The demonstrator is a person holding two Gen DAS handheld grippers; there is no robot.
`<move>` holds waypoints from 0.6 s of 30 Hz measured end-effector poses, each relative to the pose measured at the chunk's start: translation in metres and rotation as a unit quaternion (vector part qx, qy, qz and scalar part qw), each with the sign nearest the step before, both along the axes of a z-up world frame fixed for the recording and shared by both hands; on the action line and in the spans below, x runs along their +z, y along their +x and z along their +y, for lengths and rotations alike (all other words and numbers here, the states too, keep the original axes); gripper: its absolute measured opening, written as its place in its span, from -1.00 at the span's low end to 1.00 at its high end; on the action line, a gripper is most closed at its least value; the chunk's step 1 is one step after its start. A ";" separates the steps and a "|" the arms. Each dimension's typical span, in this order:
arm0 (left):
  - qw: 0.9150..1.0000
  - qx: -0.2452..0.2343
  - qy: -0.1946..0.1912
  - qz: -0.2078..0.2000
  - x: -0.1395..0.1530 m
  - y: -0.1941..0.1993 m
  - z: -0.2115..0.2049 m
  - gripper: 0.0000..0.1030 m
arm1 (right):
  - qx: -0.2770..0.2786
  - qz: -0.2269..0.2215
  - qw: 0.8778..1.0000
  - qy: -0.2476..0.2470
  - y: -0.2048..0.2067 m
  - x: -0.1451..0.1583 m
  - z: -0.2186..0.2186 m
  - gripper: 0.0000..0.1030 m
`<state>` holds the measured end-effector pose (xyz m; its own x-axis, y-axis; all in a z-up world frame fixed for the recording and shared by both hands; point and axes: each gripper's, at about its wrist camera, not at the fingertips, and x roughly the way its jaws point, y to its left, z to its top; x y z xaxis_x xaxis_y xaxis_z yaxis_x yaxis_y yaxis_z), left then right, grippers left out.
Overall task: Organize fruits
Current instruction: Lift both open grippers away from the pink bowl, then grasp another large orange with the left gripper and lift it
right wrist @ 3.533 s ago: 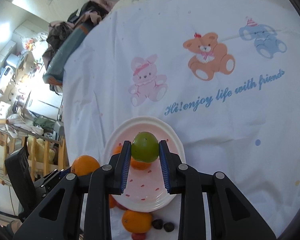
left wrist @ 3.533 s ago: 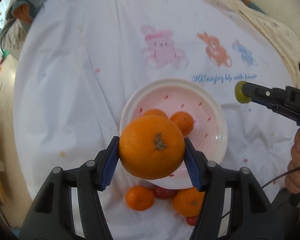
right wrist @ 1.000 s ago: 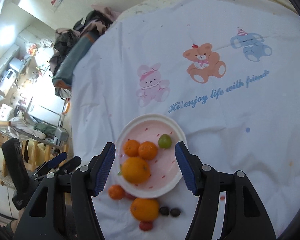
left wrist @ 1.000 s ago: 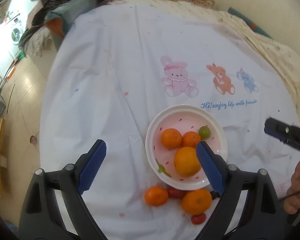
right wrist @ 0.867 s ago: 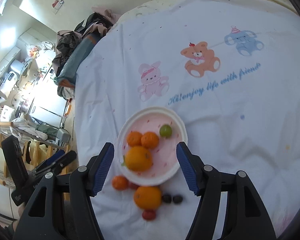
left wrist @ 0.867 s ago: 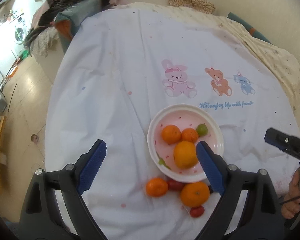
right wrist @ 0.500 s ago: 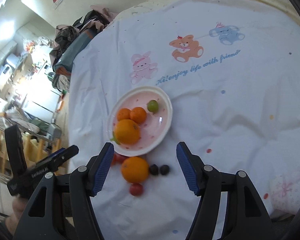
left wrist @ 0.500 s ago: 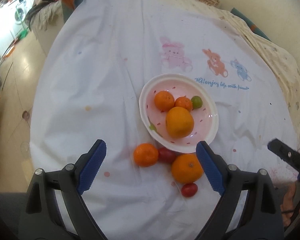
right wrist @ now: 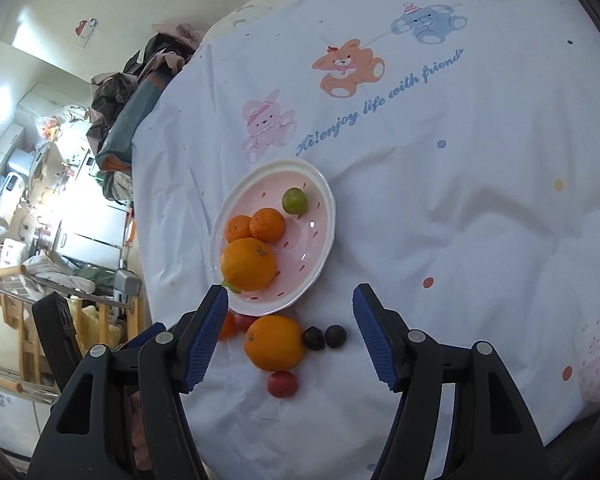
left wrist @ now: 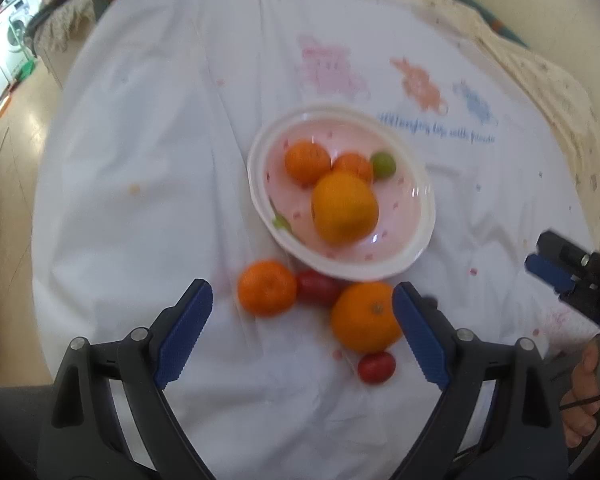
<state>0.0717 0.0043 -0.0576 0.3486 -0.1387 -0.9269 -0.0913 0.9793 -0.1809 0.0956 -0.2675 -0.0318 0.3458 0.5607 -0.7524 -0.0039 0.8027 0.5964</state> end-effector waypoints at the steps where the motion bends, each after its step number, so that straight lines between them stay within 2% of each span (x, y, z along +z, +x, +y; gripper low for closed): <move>1: 1.000 -0.005 0.005 0.013 -0.005 0.000 -0.002 0.73 | -0.002 0.003 1.000 0.001 0.001 -0.001 0.000 0.31; 4: 0.999 -0.014 0.001 0.038 -0.014 -0.003 -0.008 0.70 | -0.011 0.022 0.999 0.039 0.006 -0.007 -0.007 0.31; 6: 0.998 -0.034 0.002 0.049 -0.016 -0.004 -0.021 0.70 | -0.025 0.028 0.998 0.042 0.008 -0.009 -0.012 0.31; 9: 0.997 -0.055 0.025 0.055 -0.020 -0.006 -0.042 0.70 | -0.041 0.038 0.997 0.054 0.009 -0.011 -0.020 0.31; 11: 0.996 -0.046 0.038 0.069 -0.029 -0.003 -0.051 0.70 | -0.044 0.040 0.997 0.053 0.008 -0.011 -0.023 0.31; 14: 0.995 -0.023 0.019 0.095 -0.044 0.003 -0.057 0.67 | -0.053 0.042 0.996 0.058 0.008 -0.010 -0.030 0.31; 18: 0.993 -0.024 0.035 0.115 -0.058 0.009 -0.070 0.58 | -0.067 0.046 0.994 0.073 0.009 -0.009 -0.038 0.31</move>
